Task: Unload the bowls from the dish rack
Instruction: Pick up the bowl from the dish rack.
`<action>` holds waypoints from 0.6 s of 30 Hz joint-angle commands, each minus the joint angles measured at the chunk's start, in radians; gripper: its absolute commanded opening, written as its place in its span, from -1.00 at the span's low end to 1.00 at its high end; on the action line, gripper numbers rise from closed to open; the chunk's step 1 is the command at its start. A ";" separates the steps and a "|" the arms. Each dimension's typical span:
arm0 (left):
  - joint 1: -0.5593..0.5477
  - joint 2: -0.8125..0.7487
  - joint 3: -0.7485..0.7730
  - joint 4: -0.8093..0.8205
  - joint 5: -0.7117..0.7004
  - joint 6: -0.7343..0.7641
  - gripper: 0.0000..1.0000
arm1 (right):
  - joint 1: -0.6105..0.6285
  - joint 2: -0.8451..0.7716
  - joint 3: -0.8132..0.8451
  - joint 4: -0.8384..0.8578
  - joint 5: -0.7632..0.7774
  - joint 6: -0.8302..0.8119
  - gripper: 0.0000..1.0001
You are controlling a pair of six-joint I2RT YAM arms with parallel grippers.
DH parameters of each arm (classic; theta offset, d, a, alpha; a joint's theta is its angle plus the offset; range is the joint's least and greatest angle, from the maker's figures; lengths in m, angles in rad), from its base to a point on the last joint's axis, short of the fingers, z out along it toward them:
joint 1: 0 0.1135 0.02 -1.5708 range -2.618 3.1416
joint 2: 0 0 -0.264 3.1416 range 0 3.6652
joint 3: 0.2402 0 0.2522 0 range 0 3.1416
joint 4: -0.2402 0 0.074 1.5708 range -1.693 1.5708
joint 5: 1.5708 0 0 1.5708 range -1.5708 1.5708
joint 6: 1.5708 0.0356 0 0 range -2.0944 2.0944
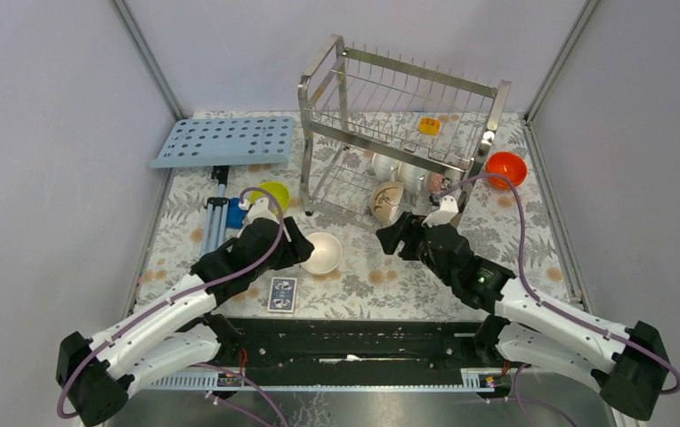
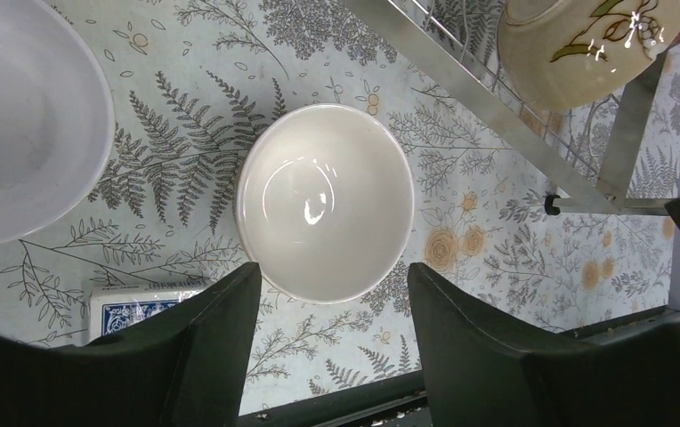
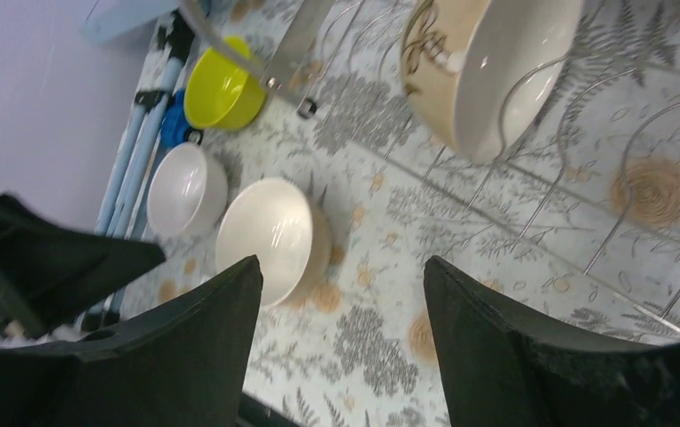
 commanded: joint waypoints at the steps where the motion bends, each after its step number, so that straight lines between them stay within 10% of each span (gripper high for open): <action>1: 0.004 -0.029 0.003 0.029 -0.022 0.007 0.32 | 0.008 0.077 0.008 0.202 0.211 0.011 0.45; 18: 0.004 -0.061 -0.028 0.031 -0.031 0.016 0.32 | -0.008 0.305 -0.167 0.775 0.306 -0.164 0.37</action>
